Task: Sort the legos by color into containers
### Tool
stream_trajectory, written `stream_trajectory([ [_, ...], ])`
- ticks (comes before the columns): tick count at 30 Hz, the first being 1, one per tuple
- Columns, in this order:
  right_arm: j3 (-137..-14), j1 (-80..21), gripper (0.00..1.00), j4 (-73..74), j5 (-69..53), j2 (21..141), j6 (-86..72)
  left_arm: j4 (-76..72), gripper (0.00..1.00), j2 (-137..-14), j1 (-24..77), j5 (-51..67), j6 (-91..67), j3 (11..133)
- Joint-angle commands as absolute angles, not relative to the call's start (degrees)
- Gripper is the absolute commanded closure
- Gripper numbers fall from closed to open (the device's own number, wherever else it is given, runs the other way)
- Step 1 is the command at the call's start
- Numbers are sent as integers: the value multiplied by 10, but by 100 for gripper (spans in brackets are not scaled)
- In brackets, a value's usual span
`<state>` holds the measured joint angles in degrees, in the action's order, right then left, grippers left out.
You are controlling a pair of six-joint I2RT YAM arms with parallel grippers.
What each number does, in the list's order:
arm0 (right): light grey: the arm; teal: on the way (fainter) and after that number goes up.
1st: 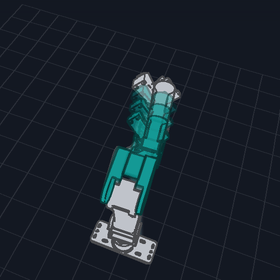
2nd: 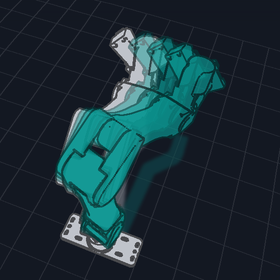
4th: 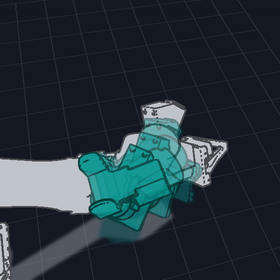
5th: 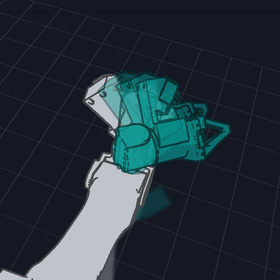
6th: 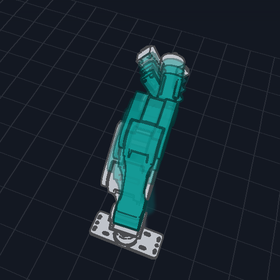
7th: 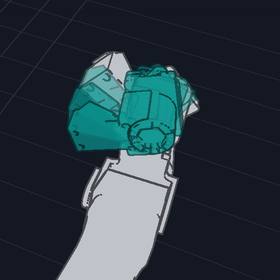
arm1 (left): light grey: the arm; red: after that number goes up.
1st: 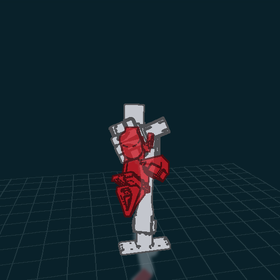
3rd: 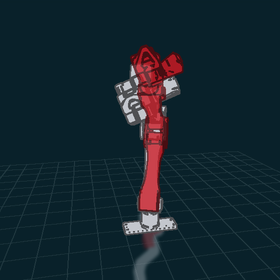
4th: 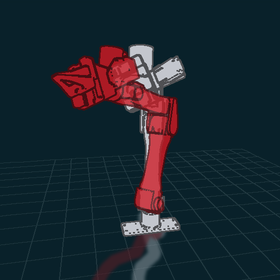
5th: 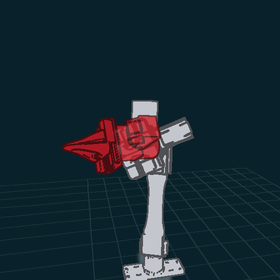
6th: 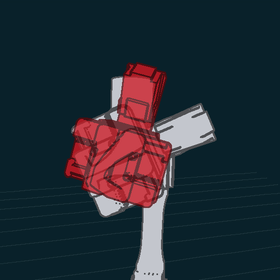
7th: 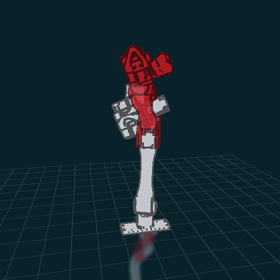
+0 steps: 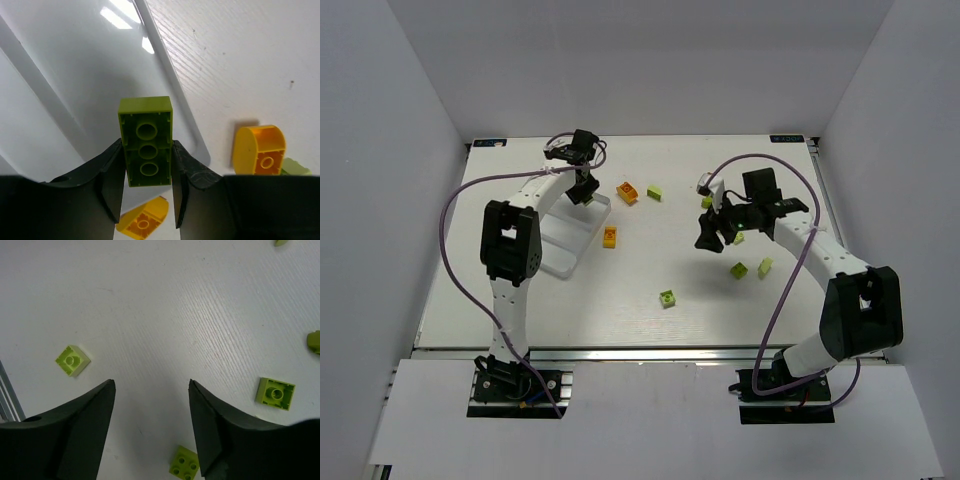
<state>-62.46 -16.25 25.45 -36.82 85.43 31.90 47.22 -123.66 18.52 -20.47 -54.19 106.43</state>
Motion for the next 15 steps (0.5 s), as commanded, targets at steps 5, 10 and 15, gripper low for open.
stream_trajectory([
  [5, -609, -196, 28, 258, -377, 855, 323, 481, 47, -1236, 169, -194, -512, 1090],
  [10, -613, -223, 26, 256, -334, 874, 278, 475, 20, -1221, 163, -185, -506, 1087],
  [15, -630, -258, 27, 251, -264, 898, 206, 468, 10, -1186, 163, -171, -487, 1068],
])
